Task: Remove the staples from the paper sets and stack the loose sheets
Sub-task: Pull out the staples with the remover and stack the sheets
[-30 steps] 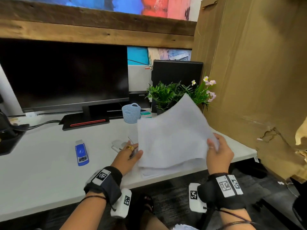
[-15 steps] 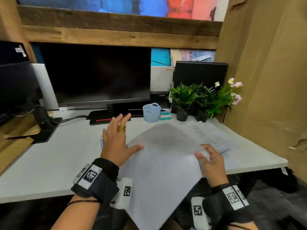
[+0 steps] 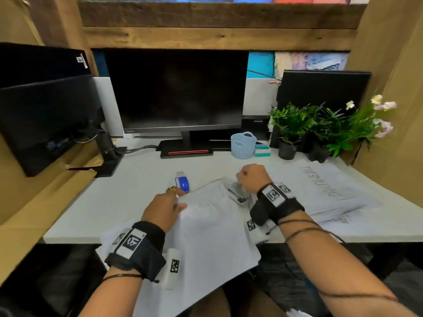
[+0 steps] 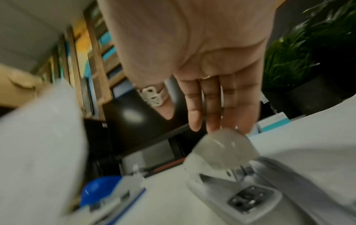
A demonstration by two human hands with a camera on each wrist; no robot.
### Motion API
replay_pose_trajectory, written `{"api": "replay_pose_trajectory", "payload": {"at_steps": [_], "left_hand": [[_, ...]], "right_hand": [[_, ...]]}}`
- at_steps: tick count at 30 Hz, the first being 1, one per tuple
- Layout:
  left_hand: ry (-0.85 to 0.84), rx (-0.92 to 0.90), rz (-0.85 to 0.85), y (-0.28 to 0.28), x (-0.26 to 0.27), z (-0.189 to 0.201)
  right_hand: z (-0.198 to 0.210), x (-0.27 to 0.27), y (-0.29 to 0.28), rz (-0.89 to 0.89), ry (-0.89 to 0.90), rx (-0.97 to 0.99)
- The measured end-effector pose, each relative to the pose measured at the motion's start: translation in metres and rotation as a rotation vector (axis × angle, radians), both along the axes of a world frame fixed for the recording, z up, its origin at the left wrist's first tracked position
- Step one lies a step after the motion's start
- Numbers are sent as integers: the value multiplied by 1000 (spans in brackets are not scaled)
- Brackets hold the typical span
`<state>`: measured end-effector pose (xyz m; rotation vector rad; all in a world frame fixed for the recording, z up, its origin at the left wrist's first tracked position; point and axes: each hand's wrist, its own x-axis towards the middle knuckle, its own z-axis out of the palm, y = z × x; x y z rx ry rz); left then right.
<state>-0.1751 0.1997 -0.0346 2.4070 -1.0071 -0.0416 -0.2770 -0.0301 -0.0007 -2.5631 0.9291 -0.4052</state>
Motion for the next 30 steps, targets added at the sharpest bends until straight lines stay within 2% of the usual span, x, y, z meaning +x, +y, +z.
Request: {"api": "replay_pose_trajectory", "payload": {"at_steps": [2,5,8,11,13,16,21,24,26,30], "left_hand": [[5,30,-5,2,0,2],[-26,86,-32,4,-2,5],[-90,151,-23,2,-6,7],[-177,213,20,-3,-13,11],[-208,231,46,-7,-17,13],[-226,248,60,-13,-20,15],[-257,219,9,-18,-24,19],[-287,205,-56,-19,-28,23],[-315,222,-109,-23,-31,24],[-363,253,-157,-35,-39,26]], "right_hand": [[-3,22,-7,21,236,24],[-10,37,-18,44,425,28],[-21,45,-23,59,515,34],[-31,50,-19,58,491,109],[-31,50,-18,52,436,174],[-27,44,-15,13,249,385],[-19,23,-5,-103,-434,940],[1,5,5,1,-701,1105],[11,-3,13,73,-770,1113],[20,-14,35,167,-685,869]]}}
